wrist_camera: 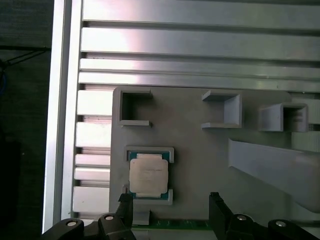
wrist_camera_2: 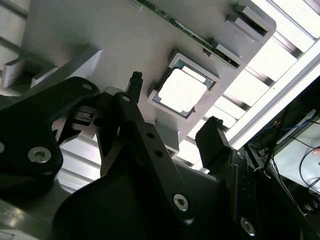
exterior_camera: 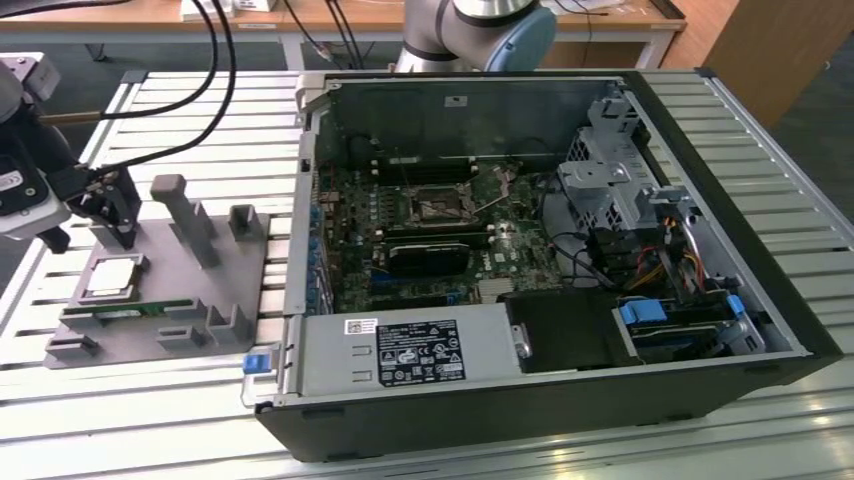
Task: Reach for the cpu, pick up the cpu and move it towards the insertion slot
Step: 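Pick up the cpu and move it towards the insertion slot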
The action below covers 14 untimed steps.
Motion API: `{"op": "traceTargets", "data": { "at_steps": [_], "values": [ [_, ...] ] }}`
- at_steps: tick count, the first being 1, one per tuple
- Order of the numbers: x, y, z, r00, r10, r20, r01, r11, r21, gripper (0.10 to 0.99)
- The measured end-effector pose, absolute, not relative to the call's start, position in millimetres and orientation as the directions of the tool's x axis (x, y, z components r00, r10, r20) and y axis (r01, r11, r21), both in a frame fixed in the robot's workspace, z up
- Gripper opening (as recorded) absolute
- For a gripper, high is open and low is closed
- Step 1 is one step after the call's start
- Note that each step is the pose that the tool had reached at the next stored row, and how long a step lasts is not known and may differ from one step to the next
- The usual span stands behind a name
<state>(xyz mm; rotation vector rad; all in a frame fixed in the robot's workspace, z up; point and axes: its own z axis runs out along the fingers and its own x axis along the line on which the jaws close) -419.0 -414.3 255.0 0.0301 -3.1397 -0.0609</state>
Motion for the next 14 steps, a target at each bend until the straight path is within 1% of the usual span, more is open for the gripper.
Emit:
{"op": "traceTargets", "data": {
  "at_steps": [14],
  "values": [
    [-425,-414,241,-1.000,-0.019,0.001,-0.019,0.999,0.039,0.706]
  ]
}}
